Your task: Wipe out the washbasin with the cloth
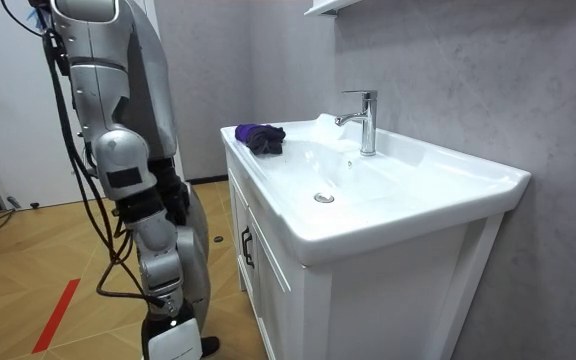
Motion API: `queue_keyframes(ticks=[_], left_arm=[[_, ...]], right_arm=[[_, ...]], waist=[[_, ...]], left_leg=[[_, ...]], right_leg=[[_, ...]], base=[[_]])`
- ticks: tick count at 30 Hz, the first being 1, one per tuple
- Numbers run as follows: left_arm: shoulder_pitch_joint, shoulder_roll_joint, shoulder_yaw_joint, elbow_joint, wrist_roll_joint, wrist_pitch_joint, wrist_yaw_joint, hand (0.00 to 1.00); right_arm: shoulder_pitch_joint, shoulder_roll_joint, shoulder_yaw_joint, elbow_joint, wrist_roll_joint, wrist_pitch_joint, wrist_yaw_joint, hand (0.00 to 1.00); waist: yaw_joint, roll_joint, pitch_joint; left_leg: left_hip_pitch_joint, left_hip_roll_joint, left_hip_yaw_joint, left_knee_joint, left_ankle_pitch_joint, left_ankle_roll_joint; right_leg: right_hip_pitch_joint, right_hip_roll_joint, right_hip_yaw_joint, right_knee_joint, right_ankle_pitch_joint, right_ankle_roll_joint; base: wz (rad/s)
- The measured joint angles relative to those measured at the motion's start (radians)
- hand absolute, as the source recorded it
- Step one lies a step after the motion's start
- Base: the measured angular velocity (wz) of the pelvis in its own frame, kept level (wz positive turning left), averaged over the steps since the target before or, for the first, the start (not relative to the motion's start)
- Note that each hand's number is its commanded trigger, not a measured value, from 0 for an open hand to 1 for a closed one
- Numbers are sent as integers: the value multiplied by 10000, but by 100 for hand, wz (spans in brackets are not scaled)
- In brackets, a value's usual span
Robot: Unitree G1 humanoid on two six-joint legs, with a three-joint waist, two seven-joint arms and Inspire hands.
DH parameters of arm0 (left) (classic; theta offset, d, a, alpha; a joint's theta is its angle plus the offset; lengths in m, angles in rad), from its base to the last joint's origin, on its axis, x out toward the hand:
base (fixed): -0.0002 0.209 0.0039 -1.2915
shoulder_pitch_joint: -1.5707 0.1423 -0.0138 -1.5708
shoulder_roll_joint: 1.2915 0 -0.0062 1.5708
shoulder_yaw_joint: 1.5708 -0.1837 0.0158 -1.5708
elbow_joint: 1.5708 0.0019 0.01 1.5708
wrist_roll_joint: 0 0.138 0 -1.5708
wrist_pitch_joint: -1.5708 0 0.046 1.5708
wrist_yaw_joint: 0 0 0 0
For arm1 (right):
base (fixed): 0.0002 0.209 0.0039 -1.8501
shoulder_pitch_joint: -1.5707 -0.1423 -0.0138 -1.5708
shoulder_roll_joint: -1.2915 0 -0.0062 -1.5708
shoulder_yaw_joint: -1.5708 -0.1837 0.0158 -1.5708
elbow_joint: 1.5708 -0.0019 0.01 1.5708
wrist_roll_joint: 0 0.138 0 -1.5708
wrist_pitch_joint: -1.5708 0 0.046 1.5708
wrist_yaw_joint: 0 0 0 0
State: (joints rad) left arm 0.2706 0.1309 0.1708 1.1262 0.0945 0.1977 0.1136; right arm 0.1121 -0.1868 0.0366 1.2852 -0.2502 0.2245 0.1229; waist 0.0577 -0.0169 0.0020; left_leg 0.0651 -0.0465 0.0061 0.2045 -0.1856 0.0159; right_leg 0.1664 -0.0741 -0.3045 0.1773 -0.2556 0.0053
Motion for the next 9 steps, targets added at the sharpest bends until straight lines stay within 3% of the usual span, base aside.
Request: queue_keyframes(ticks=[9], left_arm=[[-372, 33, -375, 280, 881, 226, -1009, 0]], right_arm=[[-29, 66, 22, 121, -1, 78, 8, 0]], waist=[[-4, -32, 17]], left_leg=[[131, 16, 164, -13, 0, 1]], right_leg=[[37, -19, 116, 112, -47, 2]], base=[[-2]])
